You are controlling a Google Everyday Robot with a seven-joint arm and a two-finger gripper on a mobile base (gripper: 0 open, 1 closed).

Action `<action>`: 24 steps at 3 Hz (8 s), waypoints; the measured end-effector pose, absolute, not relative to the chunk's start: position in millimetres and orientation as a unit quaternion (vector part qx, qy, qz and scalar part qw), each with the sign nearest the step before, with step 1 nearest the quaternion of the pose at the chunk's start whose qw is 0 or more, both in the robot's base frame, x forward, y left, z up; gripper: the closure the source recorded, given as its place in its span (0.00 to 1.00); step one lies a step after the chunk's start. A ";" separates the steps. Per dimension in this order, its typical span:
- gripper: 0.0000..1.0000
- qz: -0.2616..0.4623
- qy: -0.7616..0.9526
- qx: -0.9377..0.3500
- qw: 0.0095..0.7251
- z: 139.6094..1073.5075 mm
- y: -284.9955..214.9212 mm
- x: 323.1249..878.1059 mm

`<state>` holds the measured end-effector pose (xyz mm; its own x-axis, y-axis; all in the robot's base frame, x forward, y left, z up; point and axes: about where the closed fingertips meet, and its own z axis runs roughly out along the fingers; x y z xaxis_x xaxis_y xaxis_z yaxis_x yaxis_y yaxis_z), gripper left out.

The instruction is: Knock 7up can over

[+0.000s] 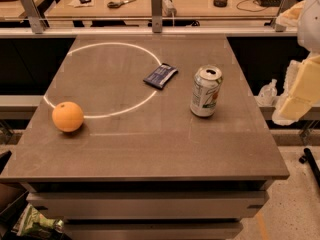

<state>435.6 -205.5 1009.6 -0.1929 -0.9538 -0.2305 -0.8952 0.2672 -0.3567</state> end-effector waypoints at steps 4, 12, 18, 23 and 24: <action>0.00 0.073 0.741 -0.561 0.362 985.8 -223.1 475.9; 0.00 0.330 0.626 -0.450 0.544 883.8 -137.8 547.3; 0.88 0.338 0.622 -0.413 0.574 865.0 -140.8 541.0; 1.00 0.238 0.694 -0.452 0.508 918.3 -146.7 543.1; 1.00 0.211 0.720 -0.458 0.477 919.6 -148.3 541.8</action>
Offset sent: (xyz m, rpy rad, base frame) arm 0.0246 -0.0138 -0.0005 0.2784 -0.0040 0.0519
